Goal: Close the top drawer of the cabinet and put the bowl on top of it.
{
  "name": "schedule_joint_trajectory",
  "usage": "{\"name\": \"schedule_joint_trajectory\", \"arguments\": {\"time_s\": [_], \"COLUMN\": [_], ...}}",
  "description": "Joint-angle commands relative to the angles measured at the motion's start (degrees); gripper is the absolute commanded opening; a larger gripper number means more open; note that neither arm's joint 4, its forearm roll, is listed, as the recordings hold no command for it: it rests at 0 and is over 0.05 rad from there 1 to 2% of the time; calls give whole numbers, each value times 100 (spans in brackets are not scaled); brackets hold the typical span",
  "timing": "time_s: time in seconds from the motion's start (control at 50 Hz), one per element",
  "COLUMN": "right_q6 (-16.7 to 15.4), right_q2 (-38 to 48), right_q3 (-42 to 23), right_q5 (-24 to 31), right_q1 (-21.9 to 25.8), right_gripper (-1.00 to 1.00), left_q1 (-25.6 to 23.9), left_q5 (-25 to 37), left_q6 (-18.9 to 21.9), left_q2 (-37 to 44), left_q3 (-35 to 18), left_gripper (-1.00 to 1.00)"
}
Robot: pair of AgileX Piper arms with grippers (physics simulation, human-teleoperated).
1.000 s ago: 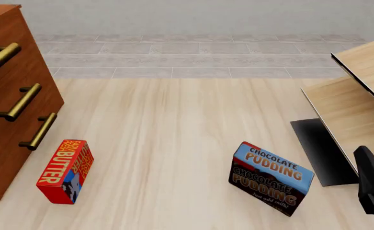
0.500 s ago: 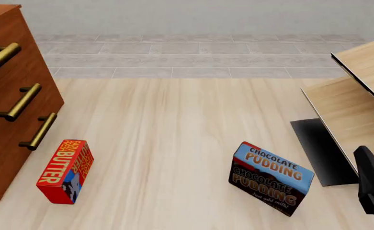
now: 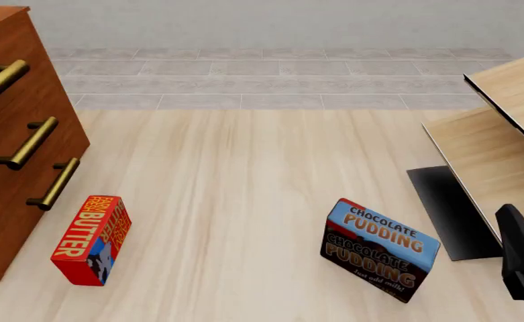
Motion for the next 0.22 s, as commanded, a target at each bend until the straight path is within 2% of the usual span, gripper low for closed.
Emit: {"name": "schedule_joint_trajectory", "arguments": {"time_s": [0.02,0.06,0.08,0.1,0.12,0.14,0.22], "right_q6": [-1,1,0,-1,-1,-1,-2], "right_q2": [-28,-29,-29,-28,-28,-28,-29], "right_q3": [2,2,2,2,2,2,2], "right_q5": [23,23,23,23,23,23,23], "right_q1": [1,0,0,0,0,0,-1], "right_gripper": [100,100,100,100,100,100,100], "left_q1": [-236,-313,-329,-346,-403,-449,-610], "left_q5": [54,195,-25,-25,113,383,652], "left_q6": [31,50,38,71,61,74,96], "left_q2": [-761,-821,-1018,-1069,-1121,-1043,-1303], "left_q3": [463,385,756,779,682,319,233], "left_gripper": [100,100,100,100,100,100,100]}}
